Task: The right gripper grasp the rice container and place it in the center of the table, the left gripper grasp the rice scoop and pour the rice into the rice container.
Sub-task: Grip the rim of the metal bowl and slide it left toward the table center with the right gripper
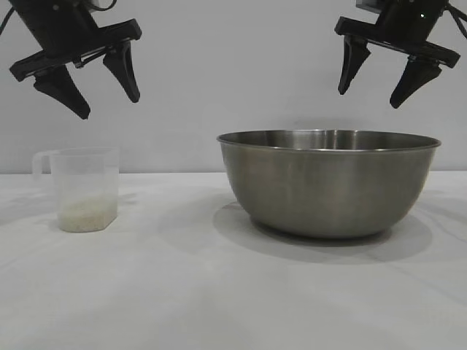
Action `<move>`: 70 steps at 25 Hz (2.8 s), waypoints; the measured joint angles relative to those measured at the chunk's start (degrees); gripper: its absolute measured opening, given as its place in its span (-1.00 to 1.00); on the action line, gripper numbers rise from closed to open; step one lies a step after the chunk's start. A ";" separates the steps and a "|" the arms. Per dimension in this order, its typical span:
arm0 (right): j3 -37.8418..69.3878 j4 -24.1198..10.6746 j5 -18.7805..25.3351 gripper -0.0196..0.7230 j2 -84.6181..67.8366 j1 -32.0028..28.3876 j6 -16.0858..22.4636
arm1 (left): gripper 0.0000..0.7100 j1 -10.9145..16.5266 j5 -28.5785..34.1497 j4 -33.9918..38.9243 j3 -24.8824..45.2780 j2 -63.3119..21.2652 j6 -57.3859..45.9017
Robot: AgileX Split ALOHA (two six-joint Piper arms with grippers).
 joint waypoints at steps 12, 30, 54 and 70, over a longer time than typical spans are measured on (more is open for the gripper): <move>-0.93 -0.15 1.70 0.58 0.03 0.00 -1.29 | 0.48 0.00 0.00 0.00 0.00 0.00 0.00; -10.00 -3.40 20.62 0.58 -0.40 0.00 2.51 | 0.48 0.00 0.00 0.00 0.00 0.00 0.12; 9.26 -0.75 19.59 0.21 2.13 0.00 -0.06 | 0.48 0.00 0.00 0.00 0.00 0.00 0.12; 9.36 -0.06 18.73 -0.95 4.88 5.54 -0.22 | 0.48 0.00 0.00 0.00 0.00 0.00 0.12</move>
